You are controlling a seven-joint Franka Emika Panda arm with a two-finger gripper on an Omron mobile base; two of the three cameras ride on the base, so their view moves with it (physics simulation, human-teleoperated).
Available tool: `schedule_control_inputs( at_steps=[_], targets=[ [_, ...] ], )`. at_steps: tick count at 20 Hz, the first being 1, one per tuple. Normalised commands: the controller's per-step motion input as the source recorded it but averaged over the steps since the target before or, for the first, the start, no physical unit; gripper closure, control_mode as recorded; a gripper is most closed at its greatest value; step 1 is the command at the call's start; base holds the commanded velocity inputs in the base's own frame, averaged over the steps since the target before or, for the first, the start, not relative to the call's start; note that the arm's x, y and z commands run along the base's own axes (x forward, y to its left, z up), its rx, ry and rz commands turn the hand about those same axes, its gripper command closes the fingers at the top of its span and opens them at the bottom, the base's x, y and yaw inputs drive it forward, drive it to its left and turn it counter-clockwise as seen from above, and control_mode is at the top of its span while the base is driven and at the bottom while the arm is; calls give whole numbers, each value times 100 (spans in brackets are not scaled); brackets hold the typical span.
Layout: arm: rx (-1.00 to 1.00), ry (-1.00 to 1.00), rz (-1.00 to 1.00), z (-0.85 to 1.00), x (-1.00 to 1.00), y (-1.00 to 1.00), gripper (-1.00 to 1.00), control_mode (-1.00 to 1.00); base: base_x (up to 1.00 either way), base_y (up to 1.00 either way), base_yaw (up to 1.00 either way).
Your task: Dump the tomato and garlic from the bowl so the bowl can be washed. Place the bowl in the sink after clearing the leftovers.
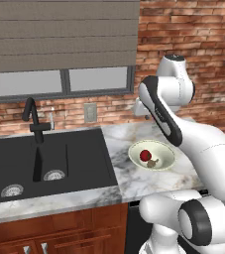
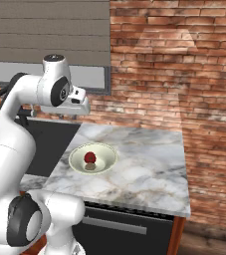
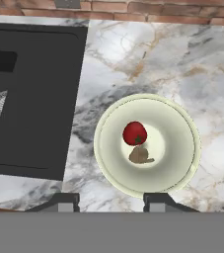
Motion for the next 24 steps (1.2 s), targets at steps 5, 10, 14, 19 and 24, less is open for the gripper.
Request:
schedule_control_inputs(
  at_steps=[5,10,14,19,24],
  targets=[
    [1,0,0,0,0,0,-100,-100,0,0,0],
    [5,0,-5,-12,-17,-44,-100,-100,0,0,0],
    [10,2,-20,-38,-22,-91,-100,-100,0,0,0],
    [13,15,-25,-73,-4,-99,-100,-100,0,0,0],
    [23,10,-15,-70,0,-56,-100,-100,0,0,0]
  ],
)
